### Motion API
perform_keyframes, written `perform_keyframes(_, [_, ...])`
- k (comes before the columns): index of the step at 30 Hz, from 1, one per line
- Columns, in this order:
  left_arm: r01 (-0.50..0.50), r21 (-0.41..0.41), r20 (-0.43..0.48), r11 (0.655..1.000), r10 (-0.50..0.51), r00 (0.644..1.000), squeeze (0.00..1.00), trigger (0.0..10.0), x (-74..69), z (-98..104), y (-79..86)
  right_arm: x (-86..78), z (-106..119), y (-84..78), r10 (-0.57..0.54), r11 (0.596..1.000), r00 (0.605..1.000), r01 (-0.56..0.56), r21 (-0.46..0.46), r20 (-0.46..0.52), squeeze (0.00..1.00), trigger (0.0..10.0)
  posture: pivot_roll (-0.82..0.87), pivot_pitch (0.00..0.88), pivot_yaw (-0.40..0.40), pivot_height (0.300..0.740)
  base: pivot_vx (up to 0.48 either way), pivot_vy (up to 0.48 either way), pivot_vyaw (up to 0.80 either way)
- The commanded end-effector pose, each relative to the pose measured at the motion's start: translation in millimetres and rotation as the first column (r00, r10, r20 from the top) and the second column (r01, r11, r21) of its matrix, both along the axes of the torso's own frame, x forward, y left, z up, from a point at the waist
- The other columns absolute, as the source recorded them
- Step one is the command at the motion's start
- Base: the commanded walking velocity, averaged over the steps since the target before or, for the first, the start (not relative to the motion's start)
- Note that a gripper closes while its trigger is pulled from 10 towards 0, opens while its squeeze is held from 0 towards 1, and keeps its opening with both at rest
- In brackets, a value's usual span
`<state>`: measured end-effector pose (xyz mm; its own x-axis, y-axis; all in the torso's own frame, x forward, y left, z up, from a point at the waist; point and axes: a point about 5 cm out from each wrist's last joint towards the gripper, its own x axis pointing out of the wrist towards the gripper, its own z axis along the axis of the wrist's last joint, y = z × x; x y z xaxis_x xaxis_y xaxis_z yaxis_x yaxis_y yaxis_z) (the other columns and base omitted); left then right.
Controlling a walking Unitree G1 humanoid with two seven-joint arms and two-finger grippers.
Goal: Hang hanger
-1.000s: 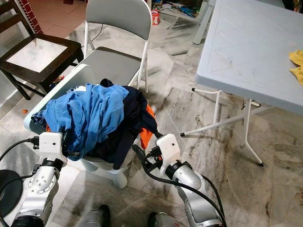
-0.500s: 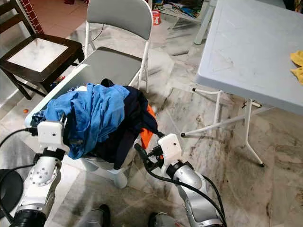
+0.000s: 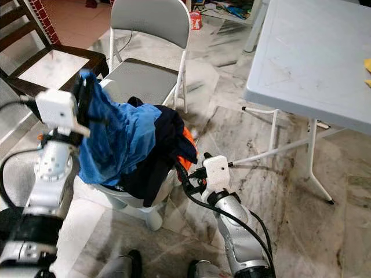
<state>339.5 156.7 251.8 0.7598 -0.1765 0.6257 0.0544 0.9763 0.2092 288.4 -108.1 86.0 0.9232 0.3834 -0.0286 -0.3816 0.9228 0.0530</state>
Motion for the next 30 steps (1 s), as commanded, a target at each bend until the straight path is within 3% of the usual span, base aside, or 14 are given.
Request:
perform_keyframes(1, [0.032, -0.018, 0.045, 0.999, -0.031, 0.998, 0.00, 0.0, 3.1, 18.7, -4.8, 1.4, -2.3, -1.9, -0.023, 1.000, 1.000, 0.023, 0.006, -0.003, 0.00, 10.0, 0.07, 0.160, 0.029, 0.740, 0.000, 0.000, 0.00])
perform_keyframes(7, [0.160, -0.094, 0.166, 0.983, -0.143, 0.976, 0.00, 0.0, 9.8, 71.1, -27.7, 12.7, 4.2, -4.3, -0.058, 0.998, 0.998, 0.058, 0.015, 0.021, 0.00, 10.0, 0.07, 0.118, 0.034, 0.740, 0.000, 0.000, 0.00])
perform_keyframes(8, [0.160, -0.094, 0.166, 0.983, -0.143, 0.976, 0.00, 0.0, 9.8, 71.1, -27.7, 12.7, 4.2, -4.3, -0.058, 0.998, 0.998, 0.058, 0.015, 0.021, 0.00, 10.0, 0.07, 0.118, 0.034, 0.740, 0.000, 0.000, 0.00])
perform_keyframes(10, [0.265, -0.150, 0.231, 0.953, -0.227, 0.946, 0.00, 0.0, 8.7, 105.9, -37.1, 18.8, 7.0, -6.1, -0.082, 0.997, 0.996, 0.082, 0.016, 0.036, 0.00, 10.0, 0.07, 0.103, 0.037, 0.740, 0.000, 0.000, 0.00])
perform_keyframes(11, [0.265, -0.150, 0.231, 0.953, -0.227, 0.946, 0.00, 0.0, 8.7, 105.9, -37.1, 18.8, 7.0, -6.1, -0.082, 0.997, 0.996, 0.082, 0.016, 0.036, 0.00, 10.0, 0.07, 0.103, 0.037, 0.740, 0.000, 0.000, 0.00])
perform_keyframes(13, [0.331, -0.182, 0.308, 0.926, -0.266, 0.914, 0.00, 0.0, 1.9, 136.0, -39.1, 20.8, 7.0, -7.3, -0.094, 0.996, 0.995, 0.093, 0.014, 0.041, 0.00, 10.0, 0.07, 0.098, 0.038, 0.740, 0.000, 0.000, 0.00])
perform_keyframes(17, [0.374, -0.175, 0.429, 0.911, -0.271, 0.861, 0.00, 0.0, -13.1, 170.3, -32.7, 22.0, 5.6, -9.8, -0.116, 0.993, 0.993, 0.115, 0.021, 0.038, 0.00, 10.0, 0.08, 0.105, 0.025, 0.740, 0.000, 0.000, 0.00])
perform_keyframes(20, [0.377, -0.191, 0.458, 0.906, -0.257, 0.851, 0.00, 0.0, -17.5, 177.9, -22.0, 21.3, 4.0, -10.1, -0.115, 0.993, 0.993, 0.115, 0.021, 0.034, 0.00, 10.0, 0.09, 0.113, 0.017, 0.740, 0.000, 0.000, 0.00])
perform_keyframes(22, [0.343, -0.197, 0.439, 0.918, -0.231, 0.868, 0.00, 0.0, -15.9, 169.8, -12.9, 20.5, 2.7, -9.1, -0.108, 0.994, 0.994, 0.107, 0.019, 0.029, 0.00, 10.0, 0.09, 0.121, 0.009, 0.740, 0.000, 0.000, 0.00])
perform_keyframes(23, [0.303, -0.214, 0.396, 0.929, -0.201, 0.896, 0.00, 0.0, -12.3, 155.7, -4.2, 19.5, 1.2, -8.2, -0.099, 0.995, 0.995, 0.099, 0.016, 0.025, 0.00, 10.0, 0.09, 0.134, -0.005, 0.740, 0.000, 0.000, 0.00])
perform_keyframes(24, [0.303, -0.214, 0.396, 0.929, -0.201, 0.896, 0.00, 0.0, -12.3, 155.7, -4.2, 19.5, 1.2, -8.2, -0.099, 0.995, 0.995, 0.099, 0.016, 0.025, 0.00, 10.0, 0.09, 0.134, -0.005, 0.740, 0.000, 0.000, 0.00])
perform_keyframes(26, [0.204, -0.260, 0.262, 0.944, -0.134, 0.956, 0.00, 0.0, -5.6, 109.8, 13.7, 18.1, -0.5, -6.2, -0.086, 0.996, 0.996, 0.086, 0.012, 0.020, 0.00, 10.0, 0.10, 0.145, -0.015, 0.740, 0.000, 0.000, 0.00])
perform_keyframes(27, [0.183, -0.268, 0.229, 0.946, -0.121, 0.966, 0.00, 0.0, -5.4, 97.9, 17.3, 17.9, -0.3, -6.1, -0.083, 0.997, 0.996, 0.082, 0.011, 0.020, 0.00, 10.0, 0.10, 0.150, -0.019, 0.740, 0.000, 0.000, 0.00])
perform_keyframes(30, [0.068, -0.302, 0.035, 0.951, -0.060, 0.998, 0.00, 0.0, -6.8, 34.5, 33.7, 17.2, -0.9, -6.4, -0.074, 0.997, 0.997, 0.074, 0.009, 0.015, 0.00, 10.0, 0.10, 0.157, -0.029, 0.740, 0.000, 0.000, 0.00])
